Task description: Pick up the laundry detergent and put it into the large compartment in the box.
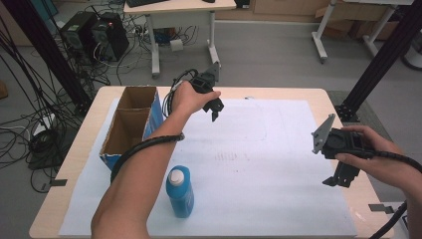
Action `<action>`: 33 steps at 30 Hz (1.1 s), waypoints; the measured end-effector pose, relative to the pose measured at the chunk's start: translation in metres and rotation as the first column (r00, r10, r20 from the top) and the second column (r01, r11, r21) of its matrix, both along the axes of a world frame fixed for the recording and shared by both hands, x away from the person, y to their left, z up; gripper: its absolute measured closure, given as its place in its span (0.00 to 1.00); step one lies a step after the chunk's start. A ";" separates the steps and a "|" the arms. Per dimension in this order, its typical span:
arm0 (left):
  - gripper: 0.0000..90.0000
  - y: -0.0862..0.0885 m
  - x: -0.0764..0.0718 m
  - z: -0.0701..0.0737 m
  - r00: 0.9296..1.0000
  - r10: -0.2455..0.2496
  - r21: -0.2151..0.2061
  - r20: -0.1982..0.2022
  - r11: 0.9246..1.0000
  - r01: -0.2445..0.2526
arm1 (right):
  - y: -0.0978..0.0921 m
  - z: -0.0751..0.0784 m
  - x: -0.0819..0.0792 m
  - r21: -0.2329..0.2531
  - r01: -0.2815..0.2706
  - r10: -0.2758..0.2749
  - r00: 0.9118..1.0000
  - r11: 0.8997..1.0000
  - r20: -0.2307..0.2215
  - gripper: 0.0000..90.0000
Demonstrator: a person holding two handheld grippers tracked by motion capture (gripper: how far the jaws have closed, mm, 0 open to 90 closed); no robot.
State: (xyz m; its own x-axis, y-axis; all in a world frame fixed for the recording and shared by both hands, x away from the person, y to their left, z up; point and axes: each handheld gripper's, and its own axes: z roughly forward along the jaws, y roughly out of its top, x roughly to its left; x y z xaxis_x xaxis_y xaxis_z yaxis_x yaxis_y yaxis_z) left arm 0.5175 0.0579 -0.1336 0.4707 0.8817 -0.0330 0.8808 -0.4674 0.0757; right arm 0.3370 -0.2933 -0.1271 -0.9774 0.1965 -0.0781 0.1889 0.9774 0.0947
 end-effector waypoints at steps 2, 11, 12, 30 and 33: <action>0.09 0.001 -0.001 0.001 1.000 0.002 -0.004 0.005 1.000 -0.002 | 0.000 0.001 0.000 -0.001 -0.001 0.001 1.000 1.000 -0.001 0.04; 0.09 0.008 -0.010 0.015 1.000 0.013 -0.025 0.025 1.000 -0.012 | 0.002 0.001 -0.001 -0.003 0.000 0.000 1.000 1.000 0.001 0.04; 0.09 0.010 -0.012 0.018 1.000 0.005 -0.022 0.027 1.000 -0.005 | 0.002 0.000 0.000 -0.002 -0.003 0.003 1.000 1.000 0.000 0.04; 0.09 0.027 -0.073 0.064 0.997 0.014 -0.044 0.081 0.999 -0.011 | 0.017 0.004 -0.009 0.003 -0.040 0.040 0.999 0.999 0.009 0.04; 0.08 0.029 -0.086 0.071 0.996 0.016 -0.050 0.090 0.999 -0.012 | 0.018 0.005 -0.011 0.002 -0.045 0.045 0.999 0.999 0.012 0.04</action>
